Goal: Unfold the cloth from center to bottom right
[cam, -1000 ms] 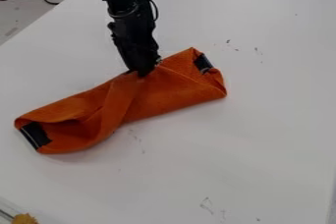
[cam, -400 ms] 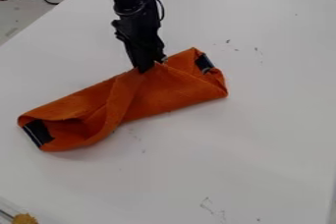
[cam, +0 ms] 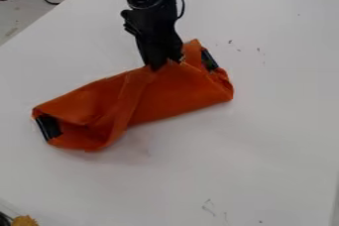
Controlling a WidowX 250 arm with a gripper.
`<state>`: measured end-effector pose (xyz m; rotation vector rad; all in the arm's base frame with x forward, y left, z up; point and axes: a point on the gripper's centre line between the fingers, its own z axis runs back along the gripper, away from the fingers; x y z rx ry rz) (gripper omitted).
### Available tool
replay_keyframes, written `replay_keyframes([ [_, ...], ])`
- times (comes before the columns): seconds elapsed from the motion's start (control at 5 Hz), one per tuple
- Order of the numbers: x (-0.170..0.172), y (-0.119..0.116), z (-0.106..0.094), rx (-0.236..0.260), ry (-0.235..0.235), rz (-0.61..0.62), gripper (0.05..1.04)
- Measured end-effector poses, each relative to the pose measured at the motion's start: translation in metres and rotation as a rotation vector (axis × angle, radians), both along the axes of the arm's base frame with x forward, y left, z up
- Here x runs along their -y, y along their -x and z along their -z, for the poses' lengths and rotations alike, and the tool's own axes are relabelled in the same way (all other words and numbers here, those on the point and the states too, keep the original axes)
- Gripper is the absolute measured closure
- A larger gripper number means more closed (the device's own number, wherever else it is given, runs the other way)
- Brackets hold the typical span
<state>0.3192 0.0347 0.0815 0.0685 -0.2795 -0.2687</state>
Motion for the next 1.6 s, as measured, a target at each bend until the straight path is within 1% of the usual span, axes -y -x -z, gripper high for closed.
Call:
replay_keyframes([
  [0.2, 0.014, 0.017, 0.003, 0.022, 0.017, -0.027, 1.021],
  [0.4, 0.025, 0.028, 0.011, 0.020, 0.045, -0.046, 0.997],
  [0.6, 0.029, 0.030, 0.016, 0.019, 0.075, -0.046, 0.835],
  [0.8, 0.032, 0.032, 0.022, -0.014, 0.080, -0.029, 0.558],
  [1.0, 0.045, 0.034, 0.021, -0.040, 0.082, -0.015, 0.251],
  [1.2, 0.061, 0.041, 0.023, -0.073, 0.097, -0.016, 0.064],
  [1.4, 0.080, 0.061, 0.023, -0.107, 0.118, -0.037, 0.072],
  [1.6, 0.098, 0.091, 0.030, -0.102, 0.135, -0.086, 0.075],
])
